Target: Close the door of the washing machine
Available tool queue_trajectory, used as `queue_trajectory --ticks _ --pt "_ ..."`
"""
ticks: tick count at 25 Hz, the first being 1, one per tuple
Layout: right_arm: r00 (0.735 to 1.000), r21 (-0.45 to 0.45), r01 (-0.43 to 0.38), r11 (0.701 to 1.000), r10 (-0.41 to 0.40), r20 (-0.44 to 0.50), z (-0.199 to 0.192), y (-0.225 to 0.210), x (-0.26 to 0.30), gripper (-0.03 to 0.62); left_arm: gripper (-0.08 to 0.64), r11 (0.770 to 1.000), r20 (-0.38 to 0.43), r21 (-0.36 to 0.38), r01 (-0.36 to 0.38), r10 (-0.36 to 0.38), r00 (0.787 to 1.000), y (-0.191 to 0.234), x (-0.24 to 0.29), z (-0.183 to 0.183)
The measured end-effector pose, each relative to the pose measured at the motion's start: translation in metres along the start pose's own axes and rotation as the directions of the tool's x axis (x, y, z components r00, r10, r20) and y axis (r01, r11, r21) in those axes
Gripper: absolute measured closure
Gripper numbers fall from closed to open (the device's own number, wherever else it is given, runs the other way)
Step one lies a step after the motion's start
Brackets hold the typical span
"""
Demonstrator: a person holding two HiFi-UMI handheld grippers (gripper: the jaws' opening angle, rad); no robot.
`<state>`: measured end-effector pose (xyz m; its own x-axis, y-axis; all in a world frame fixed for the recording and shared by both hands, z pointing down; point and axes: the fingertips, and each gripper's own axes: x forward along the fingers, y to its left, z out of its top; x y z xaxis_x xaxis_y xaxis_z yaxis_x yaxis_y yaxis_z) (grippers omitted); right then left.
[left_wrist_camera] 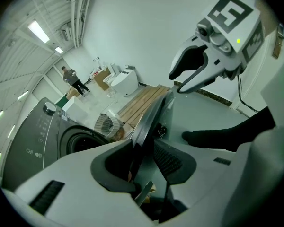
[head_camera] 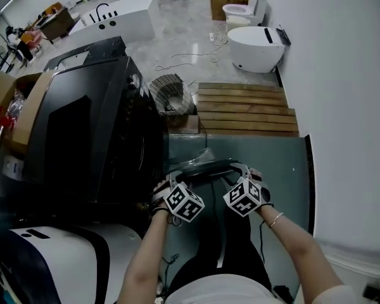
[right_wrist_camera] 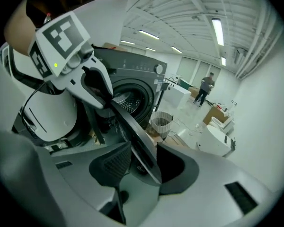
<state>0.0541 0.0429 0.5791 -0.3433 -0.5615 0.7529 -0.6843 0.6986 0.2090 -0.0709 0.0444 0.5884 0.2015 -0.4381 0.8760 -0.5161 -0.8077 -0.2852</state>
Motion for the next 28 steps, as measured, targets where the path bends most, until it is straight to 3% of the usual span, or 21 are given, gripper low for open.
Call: queue_trajectory --ticks 4,9,15,28 --pt "0.999 -0.149 -0.048 0.988 0.044 -0.031 0.006 -0.01 0.033 0.414 0.403 0.999 -0.006 -0.04 0.0 0.0 1.0 0.011 0.008 0.003" --pt "0.989 -0.266 -0.148 0.952 0.141 -0.046 0.017 -0.026 0.065 0.414 0.4 0.995 -0.025 -0.096 -0.015 0.012 1.0 0.029 0.021 0.01" --pt "0.976 -0.382 -0.212 0.899 0.216 -0.032 0.042 -0.05 0.101 0.478 0.402 0.982 -0.047 -0.179 -0.055 0.048 0.998 0.065 0.041 0.02" --pt "0.943 -0.545 -0.278 0.791 0.334 0.004 0.104 -0.1 0.172 0.488 0.397 0.9 -0.144 -0.387 -0.201 0.156 0.977 0.137 0.075 0.033"
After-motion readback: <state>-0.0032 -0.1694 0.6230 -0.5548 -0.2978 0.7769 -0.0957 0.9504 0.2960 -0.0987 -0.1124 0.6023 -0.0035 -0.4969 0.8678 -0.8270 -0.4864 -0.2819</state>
